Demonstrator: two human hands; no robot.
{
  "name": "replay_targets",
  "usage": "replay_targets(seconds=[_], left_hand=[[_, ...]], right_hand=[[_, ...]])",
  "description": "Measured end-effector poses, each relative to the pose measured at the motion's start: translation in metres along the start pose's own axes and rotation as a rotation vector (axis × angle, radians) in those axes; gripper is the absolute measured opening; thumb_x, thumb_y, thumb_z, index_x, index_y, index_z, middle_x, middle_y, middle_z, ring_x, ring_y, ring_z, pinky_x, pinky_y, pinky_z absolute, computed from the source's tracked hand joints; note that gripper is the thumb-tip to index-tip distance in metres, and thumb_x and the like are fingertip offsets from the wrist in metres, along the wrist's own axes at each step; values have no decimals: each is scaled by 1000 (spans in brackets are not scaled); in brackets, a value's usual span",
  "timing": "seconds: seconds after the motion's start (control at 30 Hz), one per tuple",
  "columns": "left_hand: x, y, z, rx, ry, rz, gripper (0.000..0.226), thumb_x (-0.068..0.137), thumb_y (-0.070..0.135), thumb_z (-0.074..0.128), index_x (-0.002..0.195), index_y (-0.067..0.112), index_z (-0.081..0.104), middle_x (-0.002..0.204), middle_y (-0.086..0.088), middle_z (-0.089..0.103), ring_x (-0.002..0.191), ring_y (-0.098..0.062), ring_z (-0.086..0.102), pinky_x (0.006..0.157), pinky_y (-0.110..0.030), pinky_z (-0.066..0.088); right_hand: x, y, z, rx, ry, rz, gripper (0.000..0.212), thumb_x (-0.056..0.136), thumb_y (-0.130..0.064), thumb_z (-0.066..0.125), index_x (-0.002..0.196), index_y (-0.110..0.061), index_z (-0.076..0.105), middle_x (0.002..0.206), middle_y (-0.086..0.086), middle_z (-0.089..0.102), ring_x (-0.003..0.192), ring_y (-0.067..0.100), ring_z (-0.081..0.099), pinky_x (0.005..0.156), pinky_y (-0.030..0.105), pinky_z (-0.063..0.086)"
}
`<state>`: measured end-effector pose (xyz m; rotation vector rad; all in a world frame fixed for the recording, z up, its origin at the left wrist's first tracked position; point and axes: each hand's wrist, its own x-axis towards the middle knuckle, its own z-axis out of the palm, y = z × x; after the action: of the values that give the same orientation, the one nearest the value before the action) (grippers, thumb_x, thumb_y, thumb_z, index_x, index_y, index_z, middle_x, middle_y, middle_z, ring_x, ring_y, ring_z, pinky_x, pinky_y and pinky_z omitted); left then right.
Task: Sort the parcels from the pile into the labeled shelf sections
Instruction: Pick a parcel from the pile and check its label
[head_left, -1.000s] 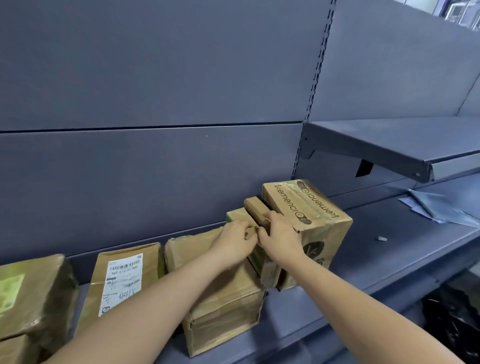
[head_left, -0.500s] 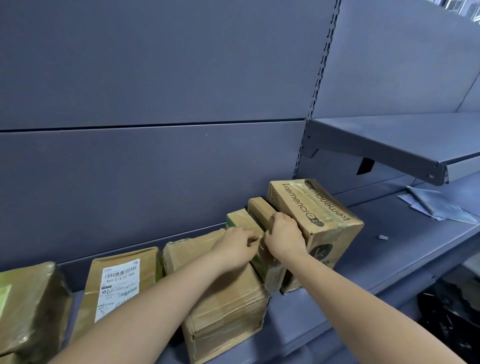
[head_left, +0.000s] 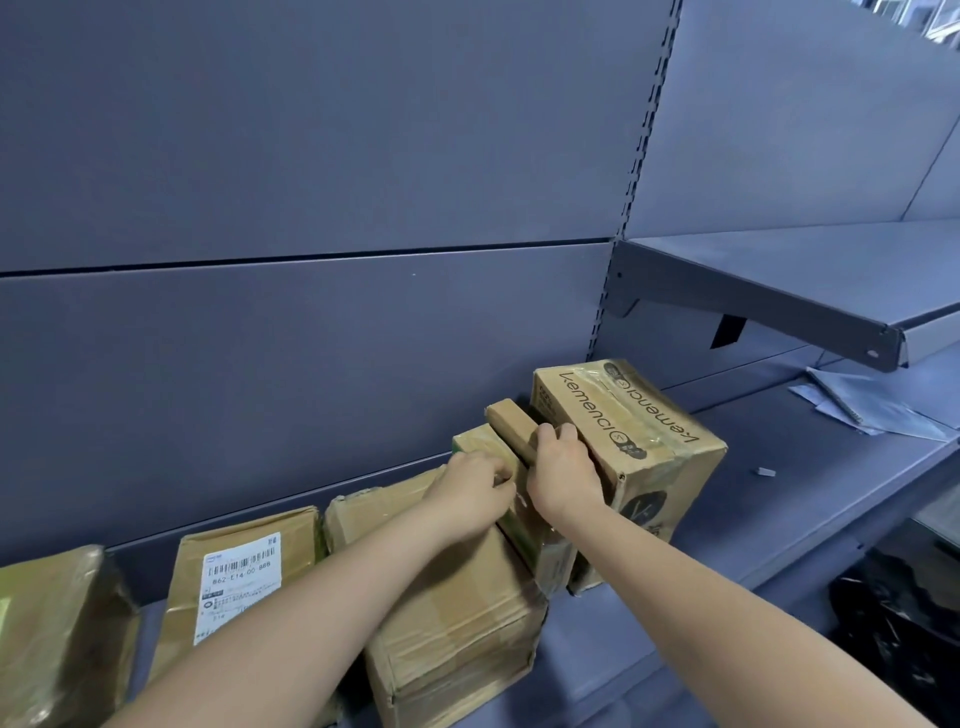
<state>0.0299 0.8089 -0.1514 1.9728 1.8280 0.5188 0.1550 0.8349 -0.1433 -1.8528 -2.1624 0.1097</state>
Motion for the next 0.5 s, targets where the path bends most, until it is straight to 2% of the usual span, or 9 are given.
replay_targets(seconds=[0.1,0.2,0.33,0.4,0.5], left_hand=[[1,1,-3,-58,1,-38,29,92,25,47,105,11,68,114,-7,65,109,-27,54,91,-36,47],[-2,7,-7,-219,-5,-116,32,98,34,43,106,13,67,111,-6,66,106,-26,57,93,-35,47],[0,18,-17,-525,36,-261,52,99,53,32,128,18,57,125,-5,59,118,-28,52,103,-39,41],[3,23,-23,-675,57,-329,65,91,63,33,130,15,53,129,-11,57,120,-33,52,104,-43,40],[21,11,-13,-856,83,-383,101,60,79,39,129,6,51,132,-28,49,121,-47,49,104,-58,40]], right_hand=[[-3,1,0,42,58,-44,30,92,-10,48,122,-6,46,124,14,44,111,32,47,91,36,41],[-8,1,-1,66,168,-116,33,92,-11,51,125,-6,47,126,13,47,114,30,47,94,35,40],[-18,-5,-8,96,302,-192,40,86,-4,57,126,-4,51,129,15,51,117,32,49,96,39,43],[-24,-8,-7,88,341,-249,48,77,2,64,124,-1,55,126,17,56,112,35,56,93,43,49],[-34,-11,-5,79,401,-327,55,64,3,74,117,-1,61,116,17,62,95,35,63,78,42,55]])
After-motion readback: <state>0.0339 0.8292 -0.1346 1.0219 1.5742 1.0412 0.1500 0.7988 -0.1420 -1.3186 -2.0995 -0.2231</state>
